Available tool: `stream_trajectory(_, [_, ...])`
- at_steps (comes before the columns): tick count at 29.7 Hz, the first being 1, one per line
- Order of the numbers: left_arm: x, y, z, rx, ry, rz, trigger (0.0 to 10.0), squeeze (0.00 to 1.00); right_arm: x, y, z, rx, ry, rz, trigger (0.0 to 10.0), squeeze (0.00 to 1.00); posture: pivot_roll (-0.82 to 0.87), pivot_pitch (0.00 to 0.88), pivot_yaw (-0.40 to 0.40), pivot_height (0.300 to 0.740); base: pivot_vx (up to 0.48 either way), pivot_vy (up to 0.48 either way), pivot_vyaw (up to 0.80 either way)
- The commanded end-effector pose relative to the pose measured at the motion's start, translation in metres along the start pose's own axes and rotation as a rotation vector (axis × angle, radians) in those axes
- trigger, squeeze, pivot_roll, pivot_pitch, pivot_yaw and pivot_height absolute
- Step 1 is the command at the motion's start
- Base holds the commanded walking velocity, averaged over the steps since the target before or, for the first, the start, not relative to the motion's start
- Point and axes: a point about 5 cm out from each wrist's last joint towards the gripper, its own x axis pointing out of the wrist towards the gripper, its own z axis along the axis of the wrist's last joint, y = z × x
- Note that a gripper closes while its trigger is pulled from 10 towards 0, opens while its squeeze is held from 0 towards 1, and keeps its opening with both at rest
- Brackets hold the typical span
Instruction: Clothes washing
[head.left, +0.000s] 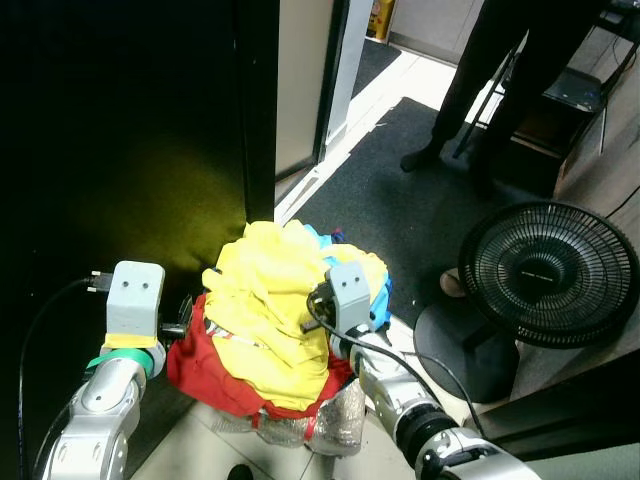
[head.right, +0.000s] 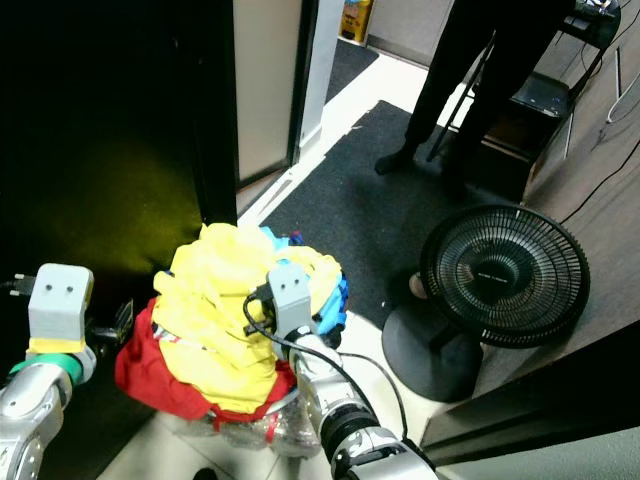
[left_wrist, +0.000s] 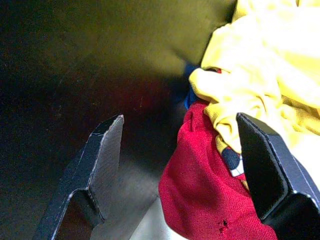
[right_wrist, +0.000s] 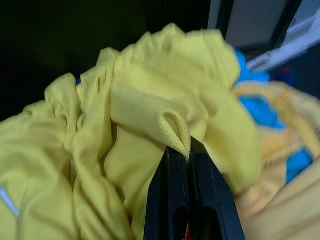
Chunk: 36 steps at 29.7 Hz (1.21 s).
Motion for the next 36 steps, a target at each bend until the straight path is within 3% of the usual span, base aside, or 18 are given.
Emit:
stream_trajectory(1, [-0.001, -0.004, -0.008, -0.006, 0.027, -0.006, 10.0, 0.0, -0.002, -0.002, 0.006, -0.027, -0.067, -0.001, 0.0, 0.0, 0.14, 0.313, -0.025, 0.74, 0.0, 0.0, 0.0])
stream_trajectory(2, [-0.001, -0.004, -0.008, -0.006, 0.027, -0.006, 10.0, 0.0, -0.002, -0.002, 0.006, -0.027, -0.067, -0.001, 0.0, 0.0, 0.14, 0.313, -0.025, 0.74, 0.0, 0.0, 0.0])
stream_trajectory(3, [0.0, -0.01, -0.005, -0.017, 0.013, -0.023, 10.0, 0.0, -0.001, -0.009, 0.024, -0.063, -0.159, -0.023, 2.5, 0.0, 0.12, 0.285, -0.024, 0.74, 0.0, 0.0, 0.0])
stream_trajectory(4, [0.0, -0.01, -0.005, -0.017, 0.013, -0.023, 10.0, 0.0, -0.001, -0.009, 0.024, -0.063, -0.159, -0.023, 2.5, 0.0, 0.12, 0.285, -0.024, 0.74, 0.0, 0.0, 0.0])
stream_trajectory(5, [0.002, -0.017, 0.001, -0.03, -0.009, -0.048, 10.0, 0.0, -0.001, -0.019, 0.046, -0.09, -0.258, -0.058, 10.0, 0.0, 0.11, 0.256, -0.02, 0.74, 0.0, 0.0, 0.0])
stream_trajectory(8, [0.002, -0.017, 0.001, -0.03, -0.009, -0.048, 10.0, 0.0, -0.001, -0.019, 0.046, -0.09, -0.258, -0.058, 10.0, 0.0, 0.11, 0.256, -0.02, 0.74, 0.0, 0.0, 0.0])
stream_trajectory(10, [0.006, -0.036, 0.016, -0.057, -0.061, -0.114, 10.0, 0.0, -0.009, -0.046, 0.09, -0.162, -0.415, -0.148, 10.0, 0.0, 0.06, 0.182, -0.001, 0.74, 0.0, 0.0, 0.0])
stream_trajectory(11, [0.006, -0.036, 0.016, -0.057, -0.061, -0.114, 10.0, 0.0, -0.009, -0.046, 0.09, -0.162, -0.415, -0.148, 10.0, 0.0, 0.06, 0.182, -0.001, 0.74, 0.0, 0.0, 0.0])
stream_trajectory(14, [0.012, -0.065, 0.039, -0.111, -0.134, -0.209, 10.0, 0.0, -0.033, -0.085, 0.163, -0.249, -0.636, -0.277, 10.0, 0.0, 0.02, 0.144, 0.013, 0.74, 0.0, 0.0, 0.0])
stream_trajectory(15, [0.012, -0.065, 0.039, -0.111, -0.134, -0.209, 10.0, 0.0, -0.033, -0.085, 0.163, -0.249, -0.636, -0.277, 10.0, 0.0, 0.02, 0.144, 0.013, 0.74, 0.0, 0.0, 0.0])
stream_trajectory(17, [0.012, -0.074, 0.049, -0.123, -0.167, -0.25, 10.0, 0.0, -0.046, -0.101, 0.193, -0.282, -0.719, -0.333, 10.0, 0.0, -0.01, 0.113, 0.028, 0.74, 0.0, 0.0, 0.0])
stream_trajectory(22, [0.011, -0.076, 0.052, -0.123, -0.177, -0.261, 10.0, 0.0, -0.051, -0.105, 0.2, -0.288, -0.739, -0.345, 10.0, 0.0, -0.01, 0.113, 0.028, 0.74, 0.0, 0.0, 0.0])
stream_trajectory(23, [0.009, -0.074, 0.058, -0.118, -0.2, -0.273, 10.0, 0.0, -0.056, -0.108, 0.193, -0.301, -0.714, -0.342, 10.0, 0.0, -0.01, 0.091, 0.036, 0.74, 0.0, 0.0, 0.0])
stream_trajectory(27, [-0.001, -0.065, 0.067, -0.091, -0.234, -0.291, 10.0, 0.0, -0.07, -0.102, 0.147, -0.167, -0.552, -0.29, 10.0, 0.0, 0.01, 0.074, 0.039, 0.74, 0.0, 0.0, 0.0])
stream_trajectory(28, [-0.001, -0.065, 0.067, -0.091, -0.234, -0.291, 10.0, 0.0, -0.07, -0.102, 0.147, -0.167, -0.552, -0.29, 10.0, 0.0, 0.01, 0.074, 0.039, 0.74, 0.0, 0.0, 0.0])
stream_trajectory(30, [-0.005, -0.057, 0.069, -0.052, -0.254, -0.303, 10.0, 0.0, -0.076, -0.096, 0.146, -0.049, -0.558, -0.281, 10.0, 0.0, 0.0, 0.068, 0.041, 0.74, 0.0, 0.0, 0.0])
stream_trajectory(33, [-0.006, -0.042, 0.075, -0.058, -0.274, -0.27, 10.0, 0.0, -0.082, -0.09, 0.155, -0.031, -0.591, -0.286, 10.0, 0.0, 0.0, 0.058, 0.047, 0.74, 0.0, 0.0, 0.0])
stream_trajectory(36, [-0.003, -0.038, 0.078, -0.061, -0.284, -0.25, 10.0, 0.0, -0.079, -0.084, 0.154, -0.058, -0.596, -0.279, 10.0, 0.0, 0.01, 0.055, 0.046, 0.74, 0.0, 0.0, 0.0])
